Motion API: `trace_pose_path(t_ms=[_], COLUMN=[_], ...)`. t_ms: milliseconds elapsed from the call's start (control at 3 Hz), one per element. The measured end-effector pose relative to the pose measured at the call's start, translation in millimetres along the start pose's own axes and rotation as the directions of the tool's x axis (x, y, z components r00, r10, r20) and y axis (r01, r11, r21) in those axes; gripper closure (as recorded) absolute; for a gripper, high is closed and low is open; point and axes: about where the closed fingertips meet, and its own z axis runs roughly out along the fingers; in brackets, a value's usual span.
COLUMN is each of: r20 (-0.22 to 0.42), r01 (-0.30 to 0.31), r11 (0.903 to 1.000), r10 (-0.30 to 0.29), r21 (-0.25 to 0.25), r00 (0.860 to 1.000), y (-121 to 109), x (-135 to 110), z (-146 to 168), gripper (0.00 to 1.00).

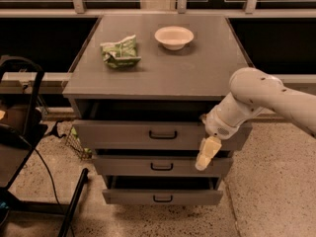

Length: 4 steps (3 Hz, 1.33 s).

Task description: Open top drawer

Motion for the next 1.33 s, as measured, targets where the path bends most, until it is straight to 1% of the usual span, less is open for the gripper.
trace_pose_path(t_ms=[333, 667, 1333], r20=[0.014, 0.043, 0.058], r01=[-0.008, -0.018, -0.023], r11=[0.9996, 0.9955, 0.995], r10=[0.009, 0.022, 0.029], r21=[-0.026, -0.093, -0.097], r00=[1.0, 0.999, 0.998], y=[8, 30, 27], x=[1, 3, 2], z=[-2, -3, -3], gripper=[0.0, 0.0, 0.0])
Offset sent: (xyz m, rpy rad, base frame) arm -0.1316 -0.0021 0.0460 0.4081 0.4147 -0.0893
